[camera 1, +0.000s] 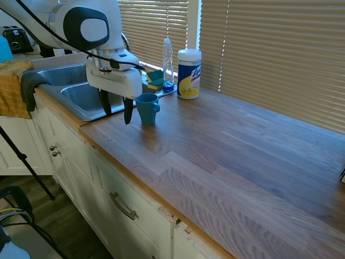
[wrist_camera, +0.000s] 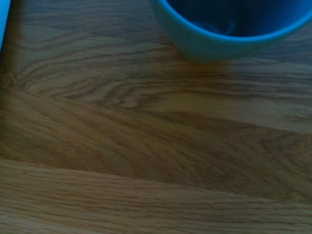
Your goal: Put the mug in the sink
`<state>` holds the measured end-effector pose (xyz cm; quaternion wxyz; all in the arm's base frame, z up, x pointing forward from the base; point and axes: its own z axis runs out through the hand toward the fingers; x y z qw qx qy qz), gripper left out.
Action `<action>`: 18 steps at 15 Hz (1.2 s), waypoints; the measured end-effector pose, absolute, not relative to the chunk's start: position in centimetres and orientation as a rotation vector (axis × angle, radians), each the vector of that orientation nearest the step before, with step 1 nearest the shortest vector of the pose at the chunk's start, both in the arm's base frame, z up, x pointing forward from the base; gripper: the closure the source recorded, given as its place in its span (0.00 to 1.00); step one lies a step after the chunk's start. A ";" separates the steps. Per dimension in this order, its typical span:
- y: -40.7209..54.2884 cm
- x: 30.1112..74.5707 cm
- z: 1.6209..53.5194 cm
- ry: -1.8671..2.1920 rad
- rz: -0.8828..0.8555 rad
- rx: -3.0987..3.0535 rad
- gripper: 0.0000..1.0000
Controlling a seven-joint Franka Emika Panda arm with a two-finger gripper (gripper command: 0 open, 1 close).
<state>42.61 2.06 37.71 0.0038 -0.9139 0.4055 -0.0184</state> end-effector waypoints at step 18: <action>-0.9 54.1 43.1 1.369 -0.327 -2.746 0.00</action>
